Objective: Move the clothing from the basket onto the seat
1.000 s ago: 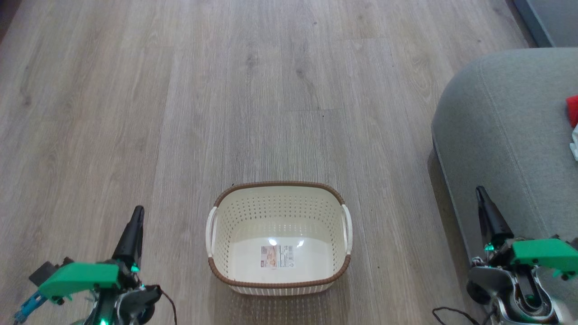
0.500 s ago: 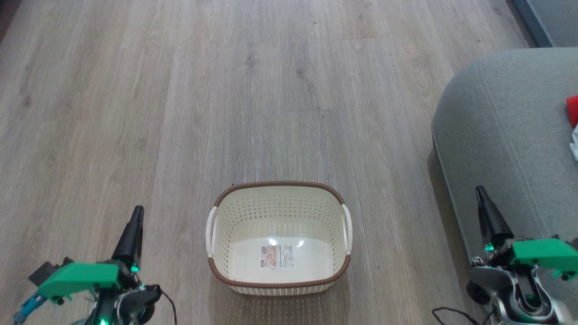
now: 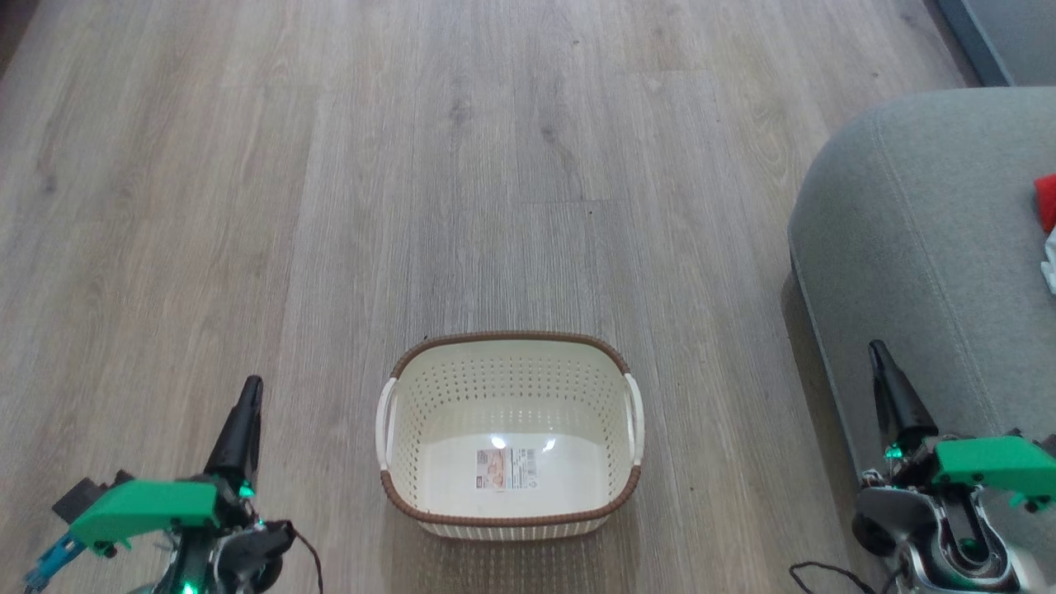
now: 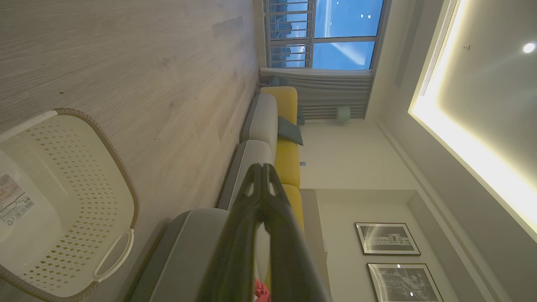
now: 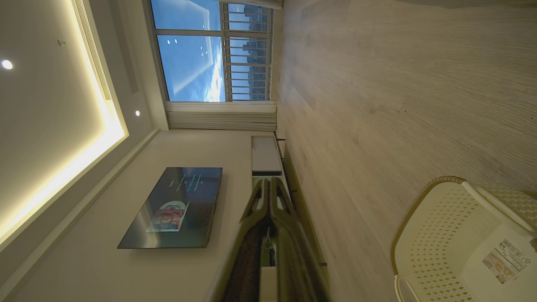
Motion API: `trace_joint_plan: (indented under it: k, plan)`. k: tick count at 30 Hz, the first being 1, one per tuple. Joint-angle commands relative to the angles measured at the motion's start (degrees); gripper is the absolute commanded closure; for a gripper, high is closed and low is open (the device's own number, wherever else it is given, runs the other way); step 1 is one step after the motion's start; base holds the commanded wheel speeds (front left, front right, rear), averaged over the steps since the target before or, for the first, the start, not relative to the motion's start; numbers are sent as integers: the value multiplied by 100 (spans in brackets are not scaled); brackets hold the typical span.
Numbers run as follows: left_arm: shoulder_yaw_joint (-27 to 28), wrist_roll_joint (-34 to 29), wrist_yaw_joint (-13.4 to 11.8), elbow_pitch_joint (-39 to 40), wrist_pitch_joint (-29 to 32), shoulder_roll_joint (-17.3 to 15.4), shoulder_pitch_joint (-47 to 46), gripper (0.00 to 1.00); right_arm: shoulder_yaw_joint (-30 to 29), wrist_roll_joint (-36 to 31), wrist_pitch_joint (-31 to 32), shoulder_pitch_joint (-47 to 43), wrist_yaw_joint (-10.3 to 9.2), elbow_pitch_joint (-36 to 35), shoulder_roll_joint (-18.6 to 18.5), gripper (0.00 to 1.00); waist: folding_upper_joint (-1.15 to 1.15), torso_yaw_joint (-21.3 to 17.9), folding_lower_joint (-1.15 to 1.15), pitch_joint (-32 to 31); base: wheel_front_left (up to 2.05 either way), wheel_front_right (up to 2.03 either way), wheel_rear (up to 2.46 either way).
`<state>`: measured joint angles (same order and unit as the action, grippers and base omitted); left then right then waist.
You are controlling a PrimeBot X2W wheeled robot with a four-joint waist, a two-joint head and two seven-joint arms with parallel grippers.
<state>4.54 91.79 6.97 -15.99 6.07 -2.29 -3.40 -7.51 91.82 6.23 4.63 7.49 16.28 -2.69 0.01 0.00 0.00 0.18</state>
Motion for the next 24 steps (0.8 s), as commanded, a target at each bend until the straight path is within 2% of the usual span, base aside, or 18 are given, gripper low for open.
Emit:
trace_joint_plan:
  k: [1,24]
  plan:
    - [198,38,52,193,42,-59,-279,100,98,34,26,155,0,-225,-19,100,-1,0,0,0,0,0,0]
    - [198,38,52,194,42,-59,-279,100,99,35,25,155,0,-225,-19,100,-1,0,0,0,0,0,0]
